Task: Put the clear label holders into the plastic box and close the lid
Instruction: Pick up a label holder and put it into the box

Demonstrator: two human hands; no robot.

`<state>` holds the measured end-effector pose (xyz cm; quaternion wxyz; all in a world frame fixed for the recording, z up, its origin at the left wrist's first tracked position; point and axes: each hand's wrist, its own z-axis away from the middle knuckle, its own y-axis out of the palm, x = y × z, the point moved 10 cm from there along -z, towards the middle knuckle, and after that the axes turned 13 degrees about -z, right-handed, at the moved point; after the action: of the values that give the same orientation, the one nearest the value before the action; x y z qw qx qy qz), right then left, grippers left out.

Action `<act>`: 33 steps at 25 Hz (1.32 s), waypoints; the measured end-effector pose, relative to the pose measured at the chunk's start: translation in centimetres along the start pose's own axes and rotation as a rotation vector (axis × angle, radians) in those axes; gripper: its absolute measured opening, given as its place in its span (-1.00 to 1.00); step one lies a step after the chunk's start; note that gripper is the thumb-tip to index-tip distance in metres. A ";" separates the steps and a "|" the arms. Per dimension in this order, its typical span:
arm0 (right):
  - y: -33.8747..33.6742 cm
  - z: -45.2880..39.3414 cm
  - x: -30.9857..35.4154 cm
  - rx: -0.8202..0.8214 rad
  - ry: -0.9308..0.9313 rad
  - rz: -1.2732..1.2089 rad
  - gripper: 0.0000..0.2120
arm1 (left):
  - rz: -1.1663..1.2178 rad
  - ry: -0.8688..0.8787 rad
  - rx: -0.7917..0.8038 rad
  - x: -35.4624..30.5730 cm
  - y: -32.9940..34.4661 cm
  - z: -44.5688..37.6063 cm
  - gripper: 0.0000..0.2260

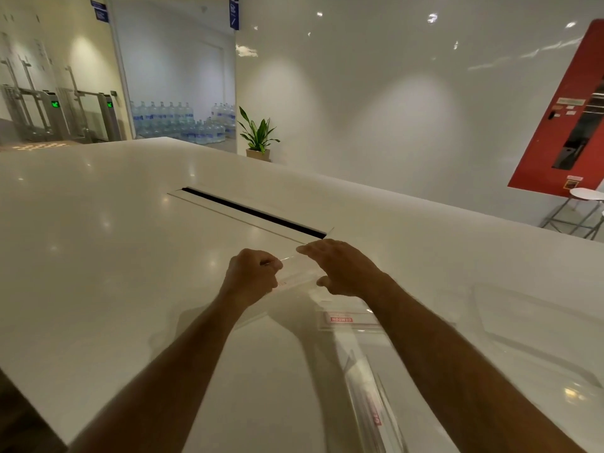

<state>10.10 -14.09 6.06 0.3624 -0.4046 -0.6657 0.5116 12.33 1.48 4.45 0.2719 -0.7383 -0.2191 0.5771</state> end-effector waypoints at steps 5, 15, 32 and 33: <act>-3.7 3.1 -1.4 -0.117 0.044 0.018 -0.30 | 0.157 0.027 0.135 -0.7 -0.5 -0.1 -0.79; -10.1 12.1 -4.8 -0.365 0.220 -0.541 -0.59 | 0.449 0.041 0.208 -3.9 0.8 1.9 -0.70; -13.8 25.1 -10.1 -0.602 0.466 -0.828 -0.80 | 0.432 0.489 0.301 -15.1 6.1 6.4 -0.68; -14.0 25.9 -10.3 -0.606 0.476 -0.824 -0.81 | 0.391 0.520 0.305 -15.7 6.6 6.5 -0.66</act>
<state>-11.21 -35.63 13.45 0.5398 -0.3015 -0.7859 0.0085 2.35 -12.53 10.46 0.3102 -0.8393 0.0914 0.4371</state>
